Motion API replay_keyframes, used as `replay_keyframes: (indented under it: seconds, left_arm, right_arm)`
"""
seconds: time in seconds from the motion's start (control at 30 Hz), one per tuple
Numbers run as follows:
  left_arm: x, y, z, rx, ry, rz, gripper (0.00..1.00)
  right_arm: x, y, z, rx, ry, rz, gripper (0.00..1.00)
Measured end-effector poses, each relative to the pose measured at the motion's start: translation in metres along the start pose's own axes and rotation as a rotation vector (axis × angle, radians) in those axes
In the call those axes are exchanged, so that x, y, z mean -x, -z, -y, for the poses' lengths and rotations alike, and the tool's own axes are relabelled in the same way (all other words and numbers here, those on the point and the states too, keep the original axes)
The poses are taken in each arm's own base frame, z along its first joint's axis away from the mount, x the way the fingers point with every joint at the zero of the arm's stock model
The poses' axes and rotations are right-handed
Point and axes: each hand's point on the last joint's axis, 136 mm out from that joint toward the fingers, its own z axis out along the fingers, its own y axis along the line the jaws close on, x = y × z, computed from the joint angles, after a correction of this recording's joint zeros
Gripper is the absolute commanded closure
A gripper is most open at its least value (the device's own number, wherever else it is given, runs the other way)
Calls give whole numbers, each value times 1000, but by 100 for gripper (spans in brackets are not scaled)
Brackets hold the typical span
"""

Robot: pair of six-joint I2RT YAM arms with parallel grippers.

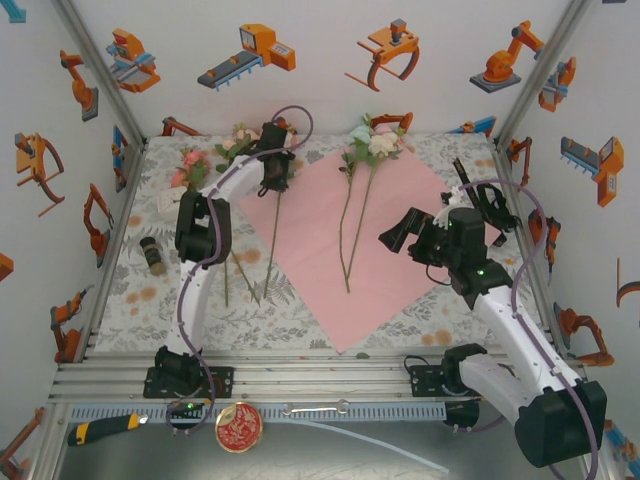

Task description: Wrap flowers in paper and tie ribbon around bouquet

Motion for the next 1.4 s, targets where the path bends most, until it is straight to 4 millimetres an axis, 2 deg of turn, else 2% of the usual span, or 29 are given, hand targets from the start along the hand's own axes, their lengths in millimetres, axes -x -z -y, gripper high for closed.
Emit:
replay_keyframes:
  seconds: [0.2, 0.37, 0.47, 0.53, 0.67, 0.77, 0.83, 0.87, 0.93, 1.03, 1.1, 1.17, 1.23, 1.3, 1.4]
  left_arm:
    - [0, -2, -1, 34, -11, -33, 99]
    - [-2, 1, -12, 92, -21, -44, 100]
    - [-6, 13, -20, 119, -20, -50, 100]
    - [-9, 28, -24, 120, -13, -47, 100]
    - [6, 91, -23, 46, 73, 78, 100]
    - [35, 149, -11, -102, 193, 253, 100]
    - [58, 180, -1, -211, 264, 363, 100]
    - [73, 194, 6, -273, 297, 418, 100]
    - [92, 205, 18, -362, 341, 490, 100]
    - [106, 193, 45, -460, 393, 516, 100]
    - [112, 169, 68, -518, 428, 498, 100]
    - [114, 137, 92, -580, 471, 456, 100]
    - [108, 103, 111, -614, 502, 399, 100]
    - [96, 75, 122, -612, 520, 346, 100]
    - [76, 45, 132, -590, 534, 276, 100]
  right_arm:
    - [2, 4, -1, -1, 4, 11, 4]
    - [4, 10, -2, -4, 14, 27, 4]
    - [4, 12, -1, -13, 18, 30, 4]
    - [4, 12, -1, -19, 20, 30, 4]
    - [6, 14, -2, -19, 23, 38, 4]
    - [6, 16, -2, -21, 24, 43, 4]
    - [6, 17, -2, -23, 24, 46, 4]
    - [7, 18, -2, -24, 24, 47, 4]
    - [7, 19, -2, -26, 25, 52, 4]
    - [8, 21, -3, -23, 27, 59, 4]
    - [9, 22, -3, -23, 28, 64, 4]
    - [9, 25, -3, -26, 31, 67, 4]
    - [8, 28, -2, -33, 38, 71, 4]
    - [8, 31, -1, -44, 42, 76, 4]
    - [9, 34, 0, -52, 58, 86, 4]
